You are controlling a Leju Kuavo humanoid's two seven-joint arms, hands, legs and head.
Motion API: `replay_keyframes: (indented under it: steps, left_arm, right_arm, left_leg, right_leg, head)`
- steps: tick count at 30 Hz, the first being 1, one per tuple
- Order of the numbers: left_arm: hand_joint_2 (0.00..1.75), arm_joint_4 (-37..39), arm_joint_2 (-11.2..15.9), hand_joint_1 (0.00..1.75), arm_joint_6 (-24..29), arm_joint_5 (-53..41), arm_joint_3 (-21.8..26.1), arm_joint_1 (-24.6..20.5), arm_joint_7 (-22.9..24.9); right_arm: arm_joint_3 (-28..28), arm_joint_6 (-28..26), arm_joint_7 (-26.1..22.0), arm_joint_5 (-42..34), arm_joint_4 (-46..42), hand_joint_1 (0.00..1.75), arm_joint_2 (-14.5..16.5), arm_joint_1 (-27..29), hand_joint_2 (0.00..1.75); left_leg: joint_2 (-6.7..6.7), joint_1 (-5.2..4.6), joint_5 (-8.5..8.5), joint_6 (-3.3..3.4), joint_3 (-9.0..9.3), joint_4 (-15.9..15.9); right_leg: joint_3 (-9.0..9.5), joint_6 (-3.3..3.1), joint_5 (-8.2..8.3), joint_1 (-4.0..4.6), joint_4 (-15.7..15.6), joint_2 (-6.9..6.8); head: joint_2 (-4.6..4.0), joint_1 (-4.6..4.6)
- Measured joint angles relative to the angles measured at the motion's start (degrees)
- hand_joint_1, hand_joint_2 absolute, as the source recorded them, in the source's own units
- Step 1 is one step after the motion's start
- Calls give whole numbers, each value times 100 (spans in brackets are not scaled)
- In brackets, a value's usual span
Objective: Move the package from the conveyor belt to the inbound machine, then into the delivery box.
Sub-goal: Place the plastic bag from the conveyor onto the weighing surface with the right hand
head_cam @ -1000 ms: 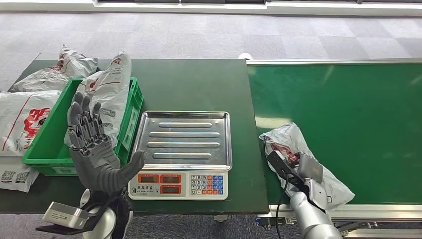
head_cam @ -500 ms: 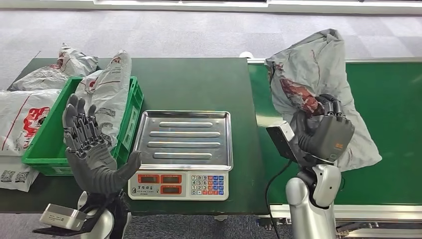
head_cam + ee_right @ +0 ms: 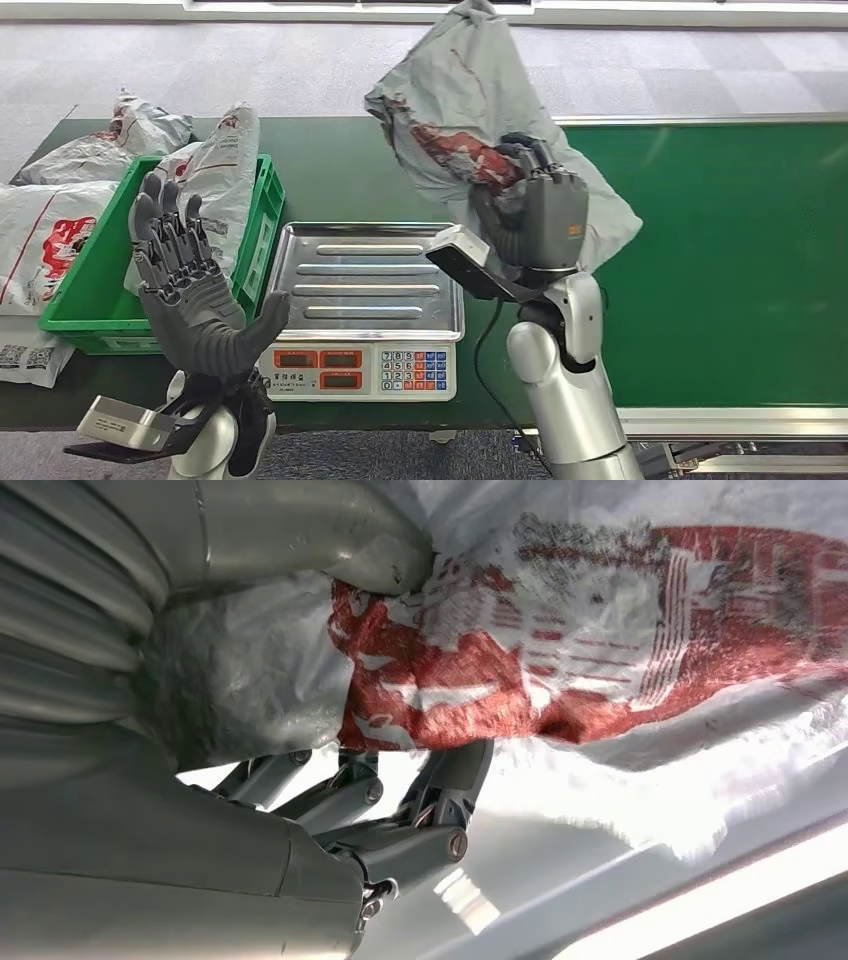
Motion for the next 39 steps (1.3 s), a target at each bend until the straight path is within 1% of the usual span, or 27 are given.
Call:
replay_keyframes:
  steps: [4, 9, 15, 23, 24, 27, 28, 32, 39]
  left_arm:
    - [175, 63, 9, 0, 65, 54, -173, -112, 0]
    - [175, 75, 38, 0, 126, 87, -291, -133, 0]
    - [175, 75, 60, 0, 127, 114, -303, -134, 0]
    - [175, 76, 72, 0, 127, 116, -307, -134, 0]
    - [175, 76, 74, 0, 127, 116, -309, -134, 0]
    - [175, 81, 82, 0, 131, 115, -321, -134, 0]
    - [175, 85, 86, 0, 134, 114, -330, -134, 0]
    - [175, 95, 104, 0, 140, 103, -357, -133, 0]
    - [175, 103, 132, 0, 140, 31, -370, -117, 0]
  right_arm:
    - [624, 37, -5, -338, 1062, 175, 224, -601, 175]
    - [1036, 30, -6, -468, 1768, 175, 343, -929, 175]
    - [1175, 25, -6, -480, 2084, 175, 366, -1059, 175]
    - [1225, 57, 1, -530, 2233, 175, 379, -1086, 175]
    - [1228, 67, 6, -545, 2251, 171, 379, -1087, 175]
    - [1233, 51, 37, -576, 2337, 40, 378, -1088, 175]
    - [1233, 25, 51, -577, 2377, 0, 378, -1088, 175]
    - [1231, -90, 77, -606, 2542, 0, 359, -1089, 0]
    - [1231, 133, 16, -756, 2726, 0, 288, -1086, 0]
  left_leg:
    - [-11, 3, 9, -2, -5, 0]
    - [-12, 5, 10, -3, -9, 0]
    - [-13, 5, 9, -2, -14, 0]
    - [-12, 5, 9, -3, -14, 0]
    - [-12, 5, 9, -3, -14, 0]
    - [-12, 5, 9, -3, -14, 0]
    - [-12, 5, 9, -3, -14, 0]
    - [-12, 5, 9, -3, -14, 0]
    - [-11, 5, 9, -3, -14, 1]
  right_leg:
    - [-1, -2, 1, 10, 2, -9]
    - [-5, -4, 1, 10, 2, -9]
    - [-10, -3, 0, 8, 2, -10]
    - [-11, -3, 1, 10, 2, -10]
    - [-11, -3, 1, 10, 2, -10]
    - [-12, -3, 0, 10, 2, -10]
    - [-12, -3, 0, 10, 2, -10]
    - [-13, -3, 0, 10, 2, -10]
    - [-13, -3, 1, 9, 2, -10]
  head:
    - [0, 1]
    - [0, 1]
    - [0, 0]
    - [0, 1]
    - [0, 0]
    - [0, 0]
    - [0, 0]
    - [0, 1]
    - [0, 0]
